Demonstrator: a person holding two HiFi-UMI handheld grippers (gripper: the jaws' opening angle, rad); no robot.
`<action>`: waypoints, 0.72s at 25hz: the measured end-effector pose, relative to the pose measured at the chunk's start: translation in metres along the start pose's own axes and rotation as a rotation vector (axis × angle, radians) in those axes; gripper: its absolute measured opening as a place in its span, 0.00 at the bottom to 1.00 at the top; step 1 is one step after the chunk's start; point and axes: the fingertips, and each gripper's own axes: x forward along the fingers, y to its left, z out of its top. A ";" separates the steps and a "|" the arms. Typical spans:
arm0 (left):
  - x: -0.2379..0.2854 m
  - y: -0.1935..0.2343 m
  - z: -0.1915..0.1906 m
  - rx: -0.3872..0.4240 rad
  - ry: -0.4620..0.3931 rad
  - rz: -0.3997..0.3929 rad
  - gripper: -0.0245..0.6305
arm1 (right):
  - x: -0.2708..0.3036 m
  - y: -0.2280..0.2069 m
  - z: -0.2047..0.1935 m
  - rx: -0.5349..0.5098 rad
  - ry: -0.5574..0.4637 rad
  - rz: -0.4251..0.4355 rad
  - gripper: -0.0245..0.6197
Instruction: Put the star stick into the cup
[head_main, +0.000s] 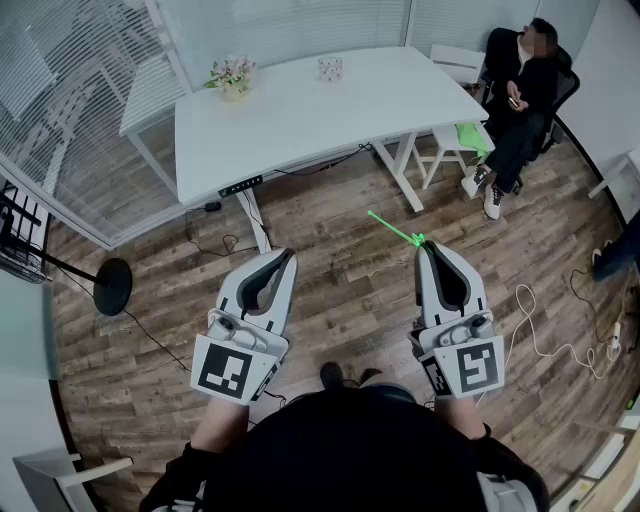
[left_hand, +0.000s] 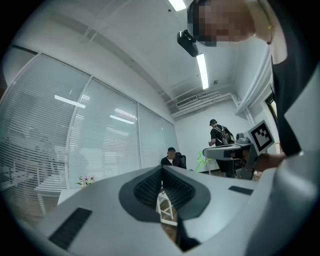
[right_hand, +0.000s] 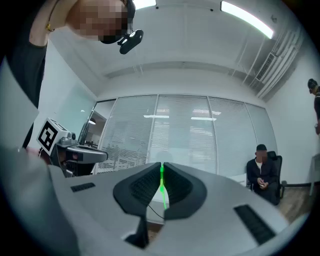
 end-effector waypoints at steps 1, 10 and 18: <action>0.001 0.001 0.000 0.001 0.000 -0.002 0.06 | 0.002 0.000 0.001 -0.001 -0.001 -0.002 0.07; 0.003 0.006 0.002 0.008 -0.004 -0.005 0.06 | 0.006 0.000 0.001 -0.006 -0.001 -0.001 0.07; 0.002 0.007 0.001 0.002 -0.006 -0.013 0.06 | 0.003 -0.004 0.006 0.020 -0.024 -0.033 0.07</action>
